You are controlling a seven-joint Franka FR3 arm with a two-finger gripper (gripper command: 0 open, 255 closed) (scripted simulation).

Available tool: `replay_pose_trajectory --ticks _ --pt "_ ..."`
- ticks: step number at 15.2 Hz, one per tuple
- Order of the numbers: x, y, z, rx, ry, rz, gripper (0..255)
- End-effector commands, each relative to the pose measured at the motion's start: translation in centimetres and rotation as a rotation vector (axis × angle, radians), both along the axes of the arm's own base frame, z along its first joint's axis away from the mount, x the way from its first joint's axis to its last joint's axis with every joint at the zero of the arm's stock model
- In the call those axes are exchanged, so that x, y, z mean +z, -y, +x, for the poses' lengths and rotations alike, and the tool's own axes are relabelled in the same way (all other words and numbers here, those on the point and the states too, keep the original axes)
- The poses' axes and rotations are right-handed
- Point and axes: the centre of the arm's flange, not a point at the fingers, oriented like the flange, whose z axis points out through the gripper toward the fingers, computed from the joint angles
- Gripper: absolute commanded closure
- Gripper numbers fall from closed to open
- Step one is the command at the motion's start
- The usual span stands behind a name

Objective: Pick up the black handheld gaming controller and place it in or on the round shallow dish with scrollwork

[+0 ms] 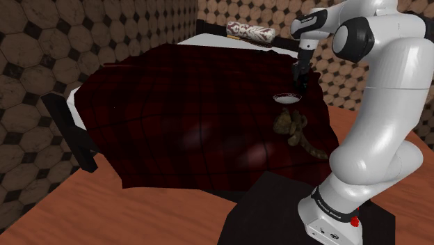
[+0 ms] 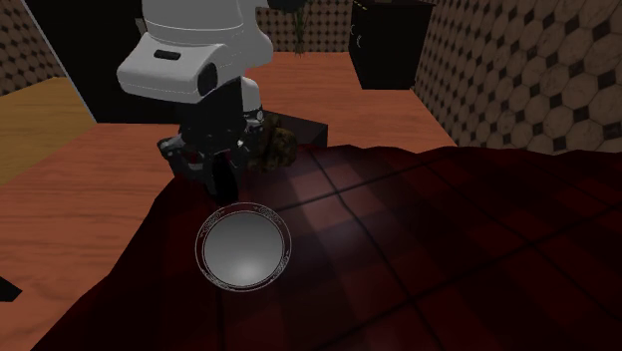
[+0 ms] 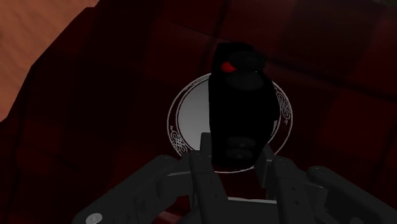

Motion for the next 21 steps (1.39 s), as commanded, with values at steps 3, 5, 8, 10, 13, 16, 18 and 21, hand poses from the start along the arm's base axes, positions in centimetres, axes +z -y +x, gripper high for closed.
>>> replay_pose_trajectory --ticks 3,5,8,10,13,16,18,21 --pt "-1.8 0.4 -0.1 0.001 0.0 0.0 255" --pt "-2.9 0.4 -0.1 0.001 0.0 0.0 255" --pt "-4.5 0.4 -0.1 0.001 0.0 0.0 255" --pt "-5.5 0.4 -0.1 0.001 0.0 0.0 255" --pt "-7.1 0.4 -0.1 0.001 0.0 0.0 255" --pt "-7.7 0.4 -0.1 0.001 0.0 0.0 255" --pt "-7.7 0.4 -0.1 0.001 0.0 0.0 255" --pt "-7.7 0.4 -0.1 0.001 0.0 0.0 255"
